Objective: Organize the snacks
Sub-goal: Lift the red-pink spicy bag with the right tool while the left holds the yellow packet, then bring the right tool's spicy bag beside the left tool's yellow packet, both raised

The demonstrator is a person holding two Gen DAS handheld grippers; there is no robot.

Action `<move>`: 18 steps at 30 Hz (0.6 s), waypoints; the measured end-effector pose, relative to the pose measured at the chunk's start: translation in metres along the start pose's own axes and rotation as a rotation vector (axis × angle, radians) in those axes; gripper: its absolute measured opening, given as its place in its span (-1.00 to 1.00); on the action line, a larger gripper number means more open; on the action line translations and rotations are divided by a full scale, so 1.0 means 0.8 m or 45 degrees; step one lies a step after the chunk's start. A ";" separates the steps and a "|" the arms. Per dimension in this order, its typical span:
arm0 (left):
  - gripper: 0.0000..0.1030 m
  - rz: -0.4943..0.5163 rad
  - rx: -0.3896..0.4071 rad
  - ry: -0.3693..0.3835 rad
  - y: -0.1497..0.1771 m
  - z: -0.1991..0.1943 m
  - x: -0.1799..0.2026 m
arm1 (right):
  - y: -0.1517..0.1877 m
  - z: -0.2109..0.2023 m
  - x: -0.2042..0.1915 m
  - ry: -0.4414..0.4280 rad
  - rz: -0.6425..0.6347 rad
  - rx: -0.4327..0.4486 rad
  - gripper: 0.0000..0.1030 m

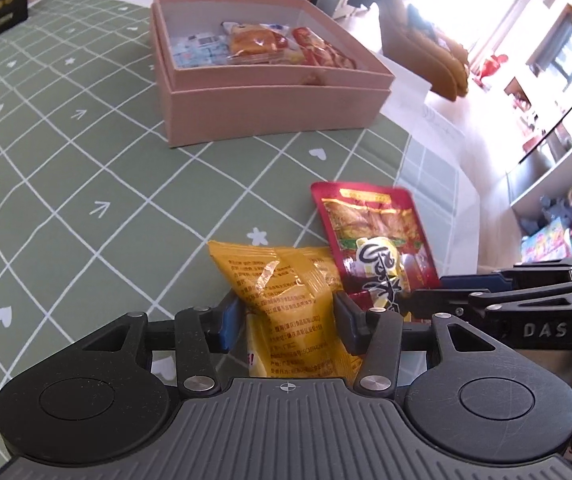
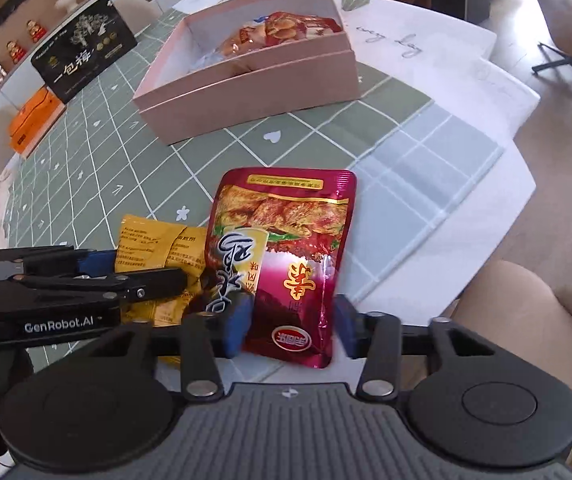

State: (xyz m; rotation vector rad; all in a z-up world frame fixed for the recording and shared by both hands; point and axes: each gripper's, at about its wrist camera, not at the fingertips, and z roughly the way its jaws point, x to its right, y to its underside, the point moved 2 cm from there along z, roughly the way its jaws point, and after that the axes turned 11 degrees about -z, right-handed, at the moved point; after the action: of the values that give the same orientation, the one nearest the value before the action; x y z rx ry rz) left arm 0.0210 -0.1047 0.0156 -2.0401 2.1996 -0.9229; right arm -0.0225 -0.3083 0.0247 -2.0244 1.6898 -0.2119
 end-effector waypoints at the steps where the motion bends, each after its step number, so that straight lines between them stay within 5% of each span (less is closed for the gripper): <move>1: 0.02 -0.007 0.000 0.006 -0.002 0.001 -0.001 | -0.003 0.000 0.000 -0.018 0.008 -0.002 -0.26; 18: -0.03 -0.074 0.035 0.097 0.000 -0.010 -0.029 | -0.055 -0.029 -0.006 -0.263 0.139 0.054 -0.21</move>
State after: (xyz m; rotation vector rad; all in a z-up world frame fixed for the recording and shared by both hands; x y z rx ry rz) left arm 0.0213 -0.0804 0.0130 -2.1009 2.1612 -1.0473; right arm 0.0055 -0.3047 0.0658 -1.8483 1.6450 -0.0013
